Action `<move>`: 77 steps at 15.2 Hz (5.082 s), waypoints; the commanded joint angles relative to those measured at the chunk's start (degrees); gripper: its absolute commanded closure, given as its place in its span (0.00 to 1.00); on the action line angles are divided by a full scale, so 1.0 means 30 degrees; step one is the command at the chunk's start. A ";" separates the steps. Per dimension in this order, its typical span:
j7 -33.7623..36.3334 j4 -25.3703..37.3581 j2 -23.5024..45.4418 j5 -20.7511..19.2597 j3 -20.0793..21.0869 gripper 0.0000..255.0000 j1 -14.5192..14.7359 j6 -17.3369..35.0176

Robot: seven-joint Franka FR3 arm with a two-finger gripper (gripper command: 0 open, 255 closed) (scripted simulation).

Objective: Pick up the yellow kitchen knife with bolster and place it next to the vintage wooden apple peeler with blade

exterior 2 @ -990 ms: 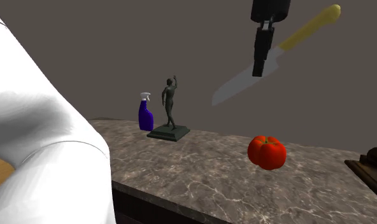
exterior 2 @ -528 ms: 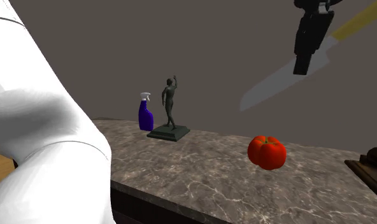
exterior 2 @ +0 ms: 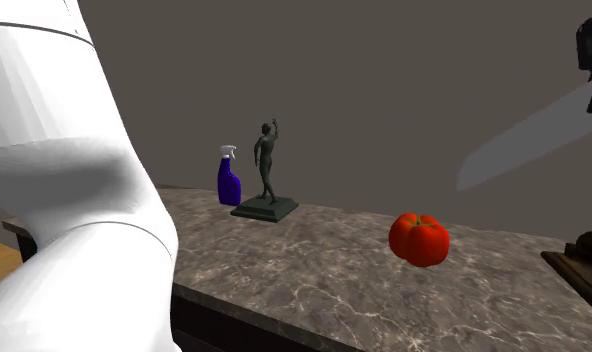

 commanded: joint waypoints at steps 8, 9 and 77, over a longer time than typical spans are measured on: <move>-0.4554 0.5798 0.5230 0.1248 -0.2656 1.00 -0.1932 -0.1107; -0.5058 0.6682 0.5972 0.1534 -0.2901 1.00 -0.2268 -0.1347; -0.9276 -0.1657 1.1575 0.4236 -0.3251 1.00 -0.3992 1.1747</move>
